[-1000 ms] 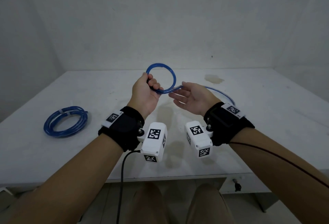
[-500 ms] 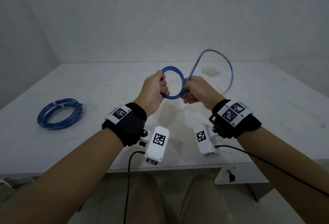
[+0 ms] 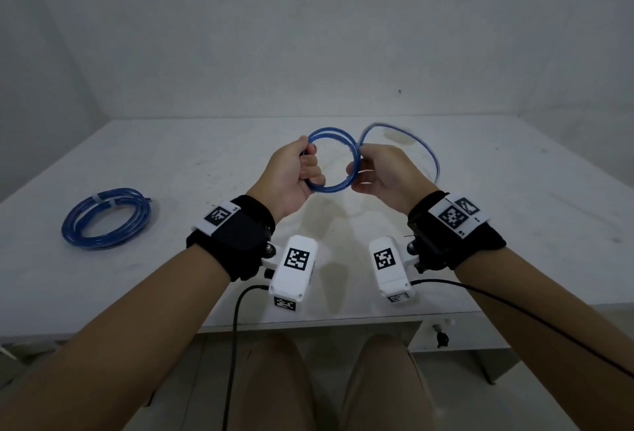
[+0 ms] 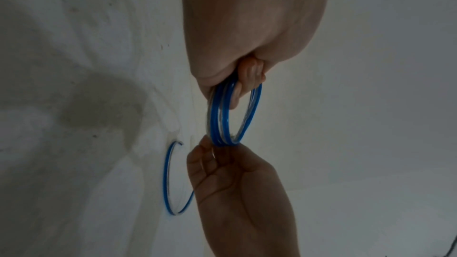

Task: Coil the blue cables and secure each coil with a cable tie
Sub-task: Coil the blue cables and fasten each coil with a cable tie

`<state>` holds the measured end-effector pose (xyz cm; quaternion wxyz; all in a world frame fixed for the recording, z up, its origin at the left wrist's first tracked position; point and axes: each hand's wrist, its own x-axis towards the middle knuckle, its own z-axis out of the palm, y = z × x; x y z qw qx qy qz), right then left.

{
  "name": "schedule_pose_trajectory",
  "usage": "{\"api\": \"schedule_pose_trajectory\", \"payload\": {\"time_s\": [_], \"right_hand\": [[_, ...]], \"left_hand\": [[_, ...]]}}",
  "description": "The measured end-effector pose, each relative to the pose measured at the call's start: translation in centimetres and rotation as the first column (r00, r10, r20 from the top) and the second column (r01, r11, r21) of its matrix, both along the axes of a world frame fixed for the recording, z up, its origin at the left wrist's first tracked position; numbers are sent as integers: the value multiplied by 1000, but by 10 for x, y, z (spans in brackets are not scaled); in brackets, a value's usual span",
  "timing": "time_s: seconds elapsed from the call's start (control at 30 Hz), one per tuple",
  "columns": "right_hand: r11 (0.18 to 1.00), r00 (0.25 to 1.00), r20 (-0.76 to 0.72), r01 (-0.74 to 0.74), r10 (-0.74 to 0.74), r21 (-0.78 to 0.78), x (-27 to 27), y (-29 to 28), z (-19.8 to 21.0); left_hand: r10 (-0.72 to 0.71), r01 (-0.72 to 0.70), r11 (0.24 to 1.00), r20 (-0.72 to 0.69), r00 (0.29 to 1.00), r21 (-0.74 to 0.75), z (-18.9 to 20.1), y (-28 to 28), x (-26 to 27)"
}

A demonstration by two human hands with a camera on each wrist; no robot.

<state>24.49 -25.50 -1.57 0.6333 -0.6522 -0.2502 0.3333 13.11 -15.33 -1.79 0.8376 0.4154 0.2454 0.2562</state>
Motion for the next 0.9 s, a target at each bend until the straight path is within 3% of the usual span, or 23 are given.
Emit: {"api": "schedule_pose_trajectory", "payload": {"time_s": [0.13, 0.3, 0.6, 0.8, 0.9], "right_hand": [[997, 993, -119, -18, 27, 69, -2, 0, 1], [995, 992, -101, -63, 71, 79, -3, -3, 0], [962, 920, -359, -63, 159, 266, 1, -5, -3], [967, 920, -298, -241, 255, 85, 3, -7, -1], [973, 944, -246, -229, 219, -9, 2, -5, -2]], "left_hand": [[32, -25, 994, -63, 998, 109, -3, 2, 1], [61, -15, 959, -155, 986, 282, -4, 3, 0], [60, 29, 925, -221, 974, 378, -5, 2, 0], [127, 44, 843, -277, 952, 537, -8, -3, 4], [151, 33, 826, -277, 949, 563, -10, -5, 5]]}}
